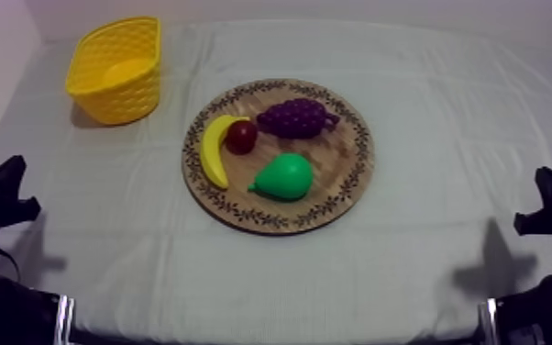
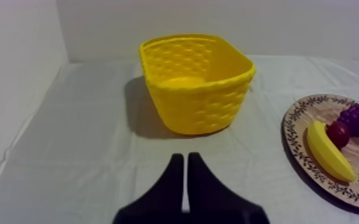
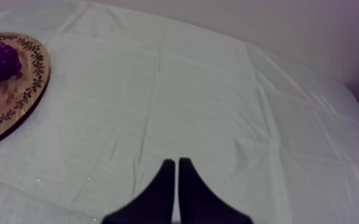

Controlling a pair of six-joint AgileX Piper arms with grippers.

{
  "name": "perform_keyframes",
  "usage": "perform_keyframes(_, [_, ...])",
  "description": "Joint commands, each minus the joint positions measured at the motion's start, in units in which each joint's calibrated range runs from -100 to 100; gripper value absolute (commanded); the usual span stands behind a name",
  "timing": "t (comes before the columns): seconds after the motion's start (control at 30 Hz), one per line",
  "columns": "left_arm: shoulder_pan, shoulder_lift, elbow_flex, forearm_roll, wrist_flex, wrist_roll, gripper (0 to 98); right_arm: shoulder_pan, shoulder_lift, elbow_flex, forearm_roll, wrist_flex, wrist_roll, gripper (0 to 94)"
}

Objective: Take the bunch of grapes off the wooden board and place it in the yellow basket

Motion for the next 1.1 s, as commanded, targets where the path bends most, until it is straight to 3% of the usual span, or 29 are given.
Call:
perform_keyframes(0.0, [-0.20,0.00,0.03,0.06,1.00,0.49,0.0,0.02,-0.02,0.04,0.00,0.00,0.00,0.2])
perform_keyframes(0.73, [0.45,1.78,-0.44,0.01,0.53,1.38,0.0,0.02,-0.02,0.04,0.00,0.00,0.00,0.2])
perform_keyframes(1.07, [2.43,12.41,-11.11,-0.01,-2.83,1.23,0.0,0.02,-0.02,0.04,0.00,0.00,0.00,0.2])
